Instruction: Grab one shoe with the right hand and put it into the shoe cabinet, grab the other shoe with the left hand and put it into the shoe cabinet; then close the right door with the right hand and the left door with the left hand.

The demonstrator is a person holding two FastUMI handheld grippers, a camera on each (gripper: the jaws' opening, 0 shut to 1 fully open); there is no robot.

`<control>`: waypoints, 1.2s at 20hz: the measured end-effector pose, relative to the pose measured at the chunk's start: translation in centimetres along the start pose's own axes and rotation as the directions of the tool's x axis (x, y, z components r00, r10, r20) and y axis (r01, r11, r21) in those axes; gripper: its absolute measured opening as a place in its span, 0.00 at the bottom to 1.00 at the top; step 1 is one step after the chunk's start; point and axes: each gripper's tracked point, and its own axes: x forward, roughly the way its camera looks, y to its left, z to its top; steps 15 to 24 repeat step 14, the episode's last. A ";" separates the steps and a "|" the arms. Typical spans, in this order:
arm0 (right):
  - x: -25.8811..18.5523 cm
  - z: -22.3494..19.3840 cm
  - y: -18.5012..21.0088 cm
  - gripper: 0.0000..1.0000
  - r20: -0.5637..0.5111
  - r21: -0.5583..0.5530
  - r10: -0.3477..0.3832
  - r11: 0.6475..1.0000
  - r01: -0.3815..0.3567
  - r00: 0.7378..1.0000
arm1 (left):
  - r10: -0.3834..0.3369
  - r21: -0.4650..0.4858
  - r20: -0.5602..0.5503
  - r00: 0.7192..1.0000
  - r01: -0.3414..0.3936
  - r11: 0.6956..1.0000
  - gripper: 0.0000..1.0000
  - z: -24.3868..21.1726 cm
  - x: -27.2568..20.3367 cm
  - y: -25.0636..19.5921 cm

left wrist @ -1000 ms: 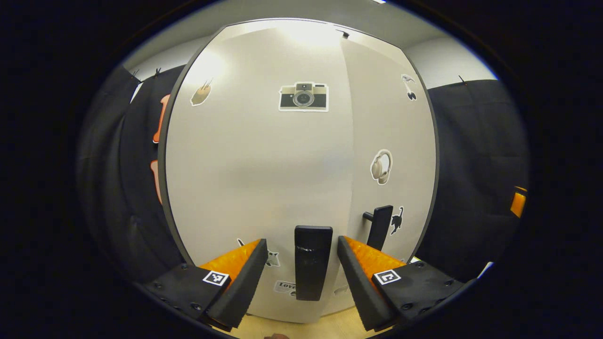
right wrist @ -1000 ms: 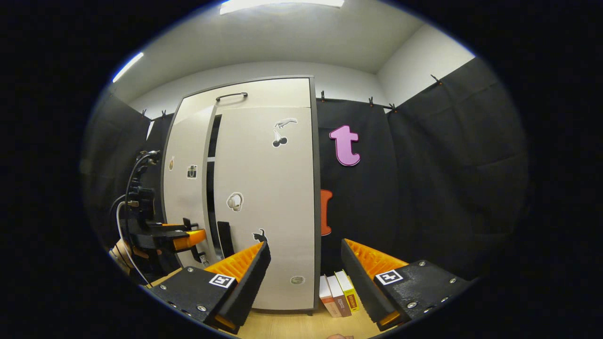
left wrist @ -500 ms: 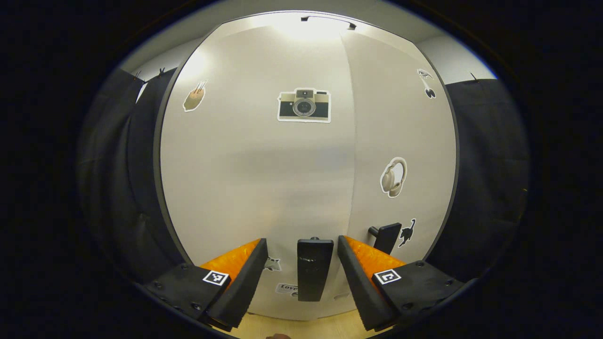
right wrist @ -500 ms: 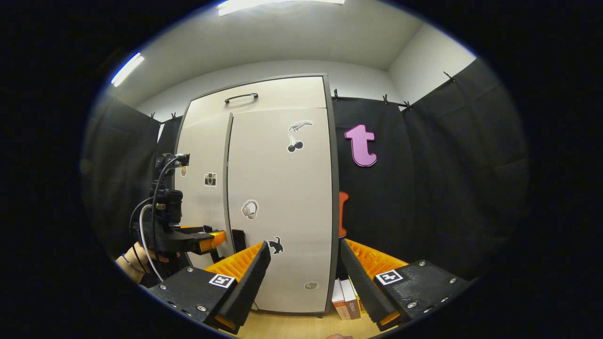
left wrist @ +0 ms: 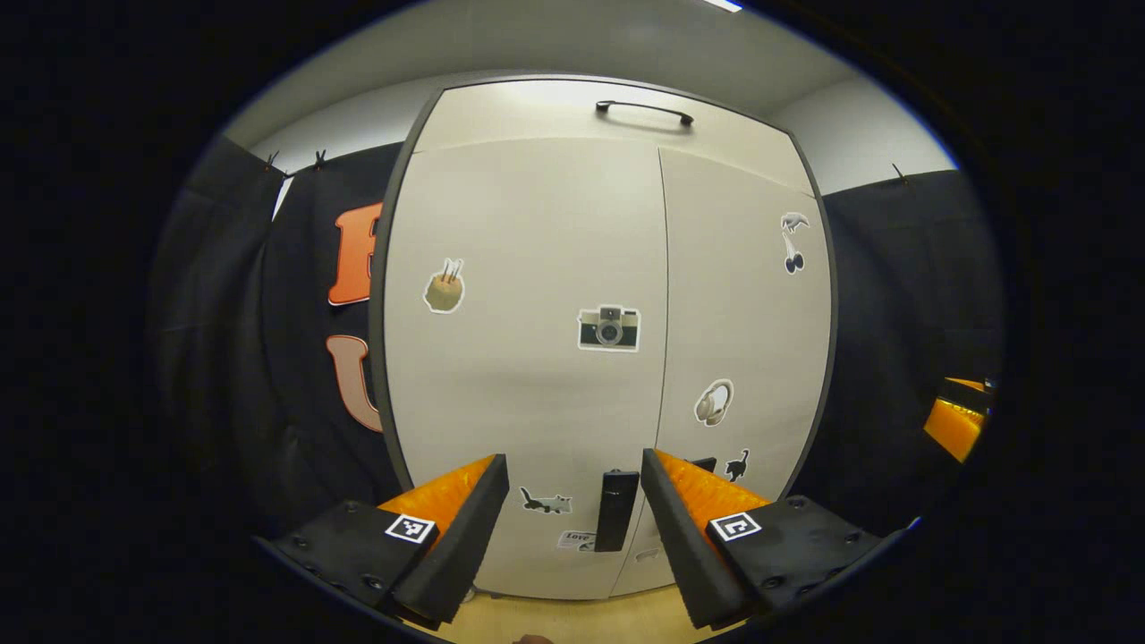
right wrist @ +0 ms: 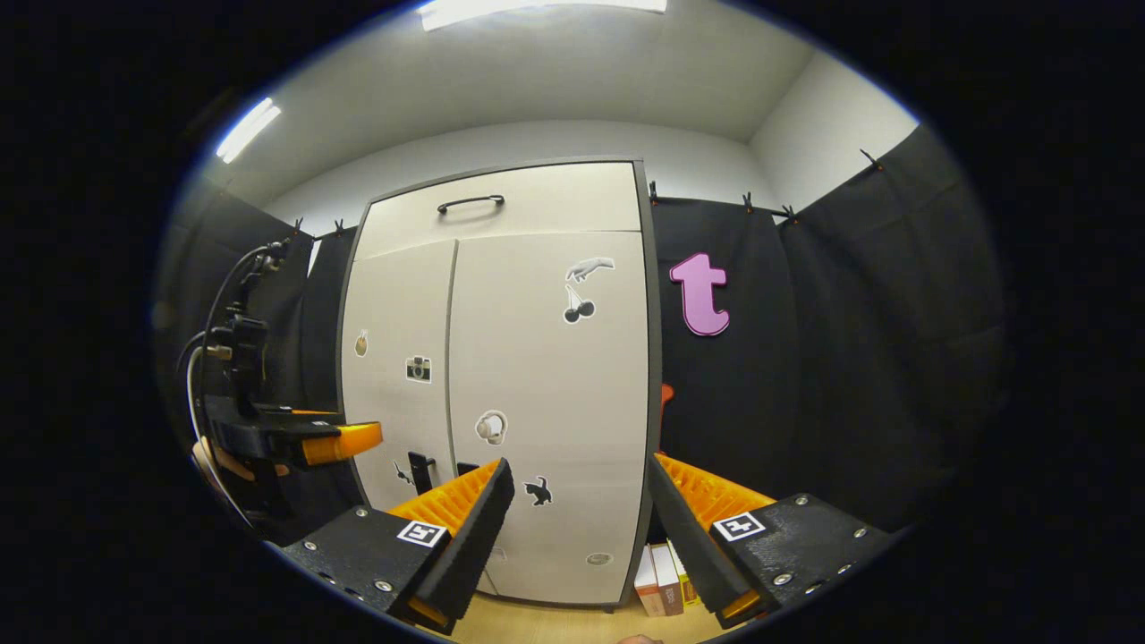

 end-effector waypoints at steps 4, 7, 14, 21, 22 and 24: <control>-0.6 3.8 -0.1 0.93 0.026 -0.041 -0.011 0.999 0.012 1.000 | 0.040 0.009 0.053 0.998 -0.040 0.999 0.96 4.0 -5.2 4.9; -3.8 6.7 -1.0 0.93 0.055 -0.047 -0.012 0.999 0.015 0.998 | 0.128 0.036 0.112 0.985 -0.133 0.990 0.96 7.2 -9.8 10.0; -3.5 9.9 2.6 0.98 0.094 -0.084 0.031 0.996 -0.023 0.995 | 0.227 0.005 0.203 0.953 -0.233 0.972 0.95 11.2 -18.7 17.7; -3.5 9.9 2.6 0.98 0.094 -0.084 0.031 0.996 -0.023 0.995 | 0.227 0.005 0.203 0.953 -0.233 0.972 0.95 11.2 -18.7 17.7; -3.5 9.9 2.6 0.98 0.094 -0.084 0.031 0.996 -0.023 0.995 | 0.227 0.005 0.203 0.953 -0.233 0.972 0.95 11.2 -18.7 17.7; -3.5 9.9 2.6 0.98 0.094 -0.084 0.031 0.996 -0.023 0.995 | 0.227 0.005 0.203 0.953 -0.233 0.972 0.95 11.2 -18.7 17.7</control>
